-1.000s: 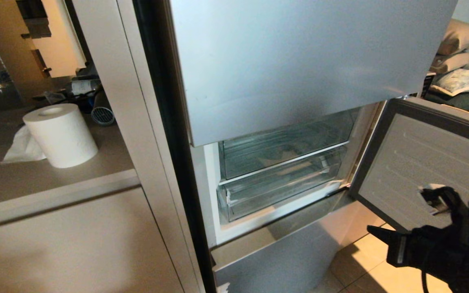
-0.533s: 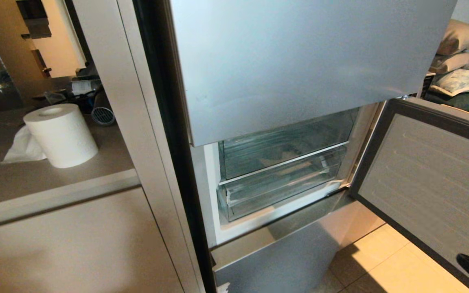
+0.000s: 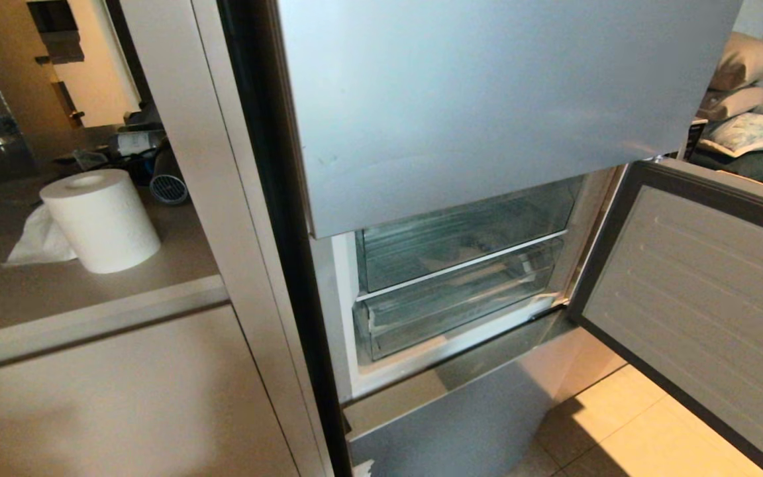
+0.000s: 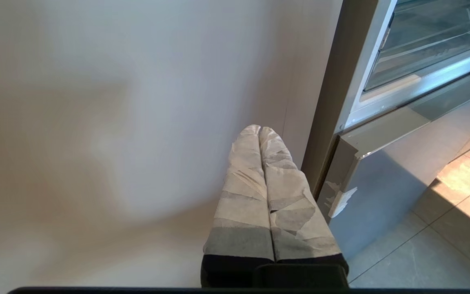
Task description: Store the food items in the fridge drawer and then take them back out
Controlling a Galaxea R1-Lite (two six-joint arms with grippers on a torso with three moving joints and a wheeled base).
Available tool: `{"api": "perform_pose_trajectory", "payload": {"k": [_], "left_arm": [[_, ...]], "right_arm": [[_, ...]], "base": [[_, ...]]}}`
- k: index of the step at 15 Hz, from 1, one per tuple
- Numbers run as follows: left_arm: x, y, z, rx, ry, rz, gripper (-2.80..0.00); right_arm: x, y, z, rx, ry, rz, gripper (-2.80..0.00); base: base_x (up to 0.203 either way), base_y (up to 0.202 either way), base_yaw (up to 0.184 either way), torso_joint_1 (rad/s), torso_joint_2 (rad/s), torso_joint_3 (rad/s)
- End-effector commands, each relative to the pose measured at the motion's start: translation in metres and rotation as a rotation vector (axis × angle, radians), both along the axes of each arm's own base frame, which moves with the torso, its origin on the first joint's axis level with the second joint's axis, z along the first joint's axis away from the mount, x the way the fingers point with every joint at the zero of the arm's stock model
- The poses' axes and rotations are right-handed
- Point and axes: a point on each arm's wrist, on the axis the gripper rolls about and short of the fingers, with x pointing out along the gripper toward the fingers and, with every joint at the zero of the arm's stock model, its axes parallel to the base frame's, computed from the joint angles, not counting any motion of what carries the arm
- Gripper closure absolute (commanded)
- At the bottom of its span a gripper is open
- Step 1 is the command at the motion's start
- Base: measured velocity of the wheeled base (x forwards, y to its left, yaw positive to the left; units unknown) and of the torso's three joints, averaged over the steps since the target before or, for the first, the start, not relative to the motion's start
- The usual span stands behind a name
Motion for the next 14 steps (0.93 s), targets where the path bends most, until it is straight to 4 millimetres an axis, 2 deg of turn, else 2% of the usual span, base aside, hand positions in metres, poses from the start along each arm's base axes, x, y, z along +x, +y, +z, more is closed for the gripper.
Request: {"api": "perform_pose_trajectory", "payload": {"k": [1,4,8,14], "left_arm": [[0.0,0.0,0.0,0.0,0.0,0.001,0.0],[0.0,0.0,0.0,0.0,0.0,0.001,0.0],[0.0,0.0,0.0,0.0,0.0,0.001,0.0],[0.0,0.0,0.0,0.0,0.001,0.001,0.0]], "right_arm": [[-0.002,0.0,-0.002,-0.013,-0.01,0.005,0.0],[-0.004,0.0,-0.002,-0.019,-0.051,-0.068,0.0],[-0.022,0.001,-0.005,-0.024,-0.286,-0.077,0.0],[-0.023,0.001,-0.005,0.011,-0.292,-0.089,0.0]], "base": [[0.0,0.0,0.0,0.0,0.0,0.0],[0.0,0.0,0.0,0.0,0.0,0.0],[0.0,0.0,0.0,0.0,0.0,0.0],[0.0,0.0,0.0,0.0,0.0,0.0]]}}
